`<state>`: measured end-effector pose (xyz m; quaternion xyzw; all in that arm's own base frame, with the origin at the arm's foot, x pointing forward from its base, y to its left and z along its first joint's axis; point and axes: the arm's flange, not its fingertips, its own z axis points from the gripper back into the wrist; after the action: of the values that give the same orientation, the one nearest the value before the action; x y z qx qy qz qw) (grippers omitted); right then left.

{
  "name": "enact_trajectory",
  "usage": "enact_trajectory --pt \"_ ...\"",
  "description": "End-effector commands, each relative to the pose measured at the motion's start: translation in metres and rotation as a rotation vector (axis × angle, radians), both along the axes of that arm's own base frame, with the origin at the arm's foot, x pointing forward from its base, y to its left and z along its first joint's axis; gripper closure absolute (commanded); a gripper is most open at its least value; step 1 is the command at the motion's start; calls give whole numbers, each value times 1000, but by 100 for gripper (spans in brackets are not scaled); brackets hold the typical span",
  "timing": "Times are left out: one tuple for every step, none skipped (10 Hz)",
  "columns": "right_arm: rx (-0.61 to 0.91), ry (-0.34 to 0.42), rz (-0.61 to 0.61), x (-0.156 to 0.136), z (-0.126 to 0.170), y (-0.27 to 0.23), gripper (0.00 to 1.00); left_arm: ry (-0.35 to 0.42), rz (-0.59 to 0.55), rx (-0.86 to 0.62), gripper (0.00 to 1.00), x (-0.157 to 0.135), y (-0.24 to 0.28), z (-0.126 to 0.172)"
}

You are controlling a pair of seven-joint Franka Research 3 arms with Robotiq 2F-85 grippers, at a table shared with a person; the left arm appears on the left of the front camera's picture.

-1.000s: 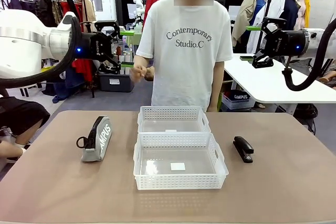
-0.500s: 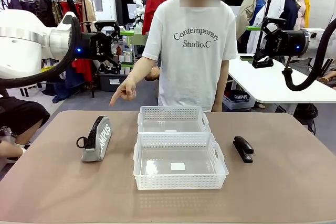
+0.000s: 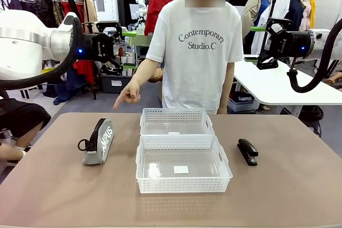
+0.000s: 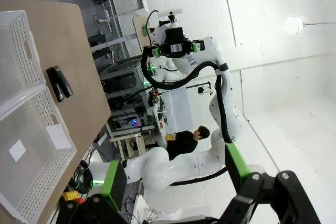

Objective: Distribute items into two baskets.
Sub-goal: Pick up the Pencil pouch that the person points to.

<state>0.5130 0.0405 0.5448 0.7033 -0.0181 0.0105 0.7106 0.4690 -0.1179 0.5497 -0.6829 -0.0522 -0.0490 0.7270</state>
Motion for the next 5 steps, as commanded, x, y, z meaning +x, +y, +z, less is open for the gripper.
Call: enact_trajectory --pt "0 -2 0 0 1 0 0 1 0 0 0 0 0 0" --pt "0 -2 0 0 1 0 0 1 0 0 0 0 0 0" --pt "0 -2 0 0 1 0 0 1 0 0 0 0 0 0" --pt "0 -2 0 0 1 0 0 1 0 0 0 0 0 0" --pt "0 -2 0 0 1 0 0 1 0 0 0 0 0 0"
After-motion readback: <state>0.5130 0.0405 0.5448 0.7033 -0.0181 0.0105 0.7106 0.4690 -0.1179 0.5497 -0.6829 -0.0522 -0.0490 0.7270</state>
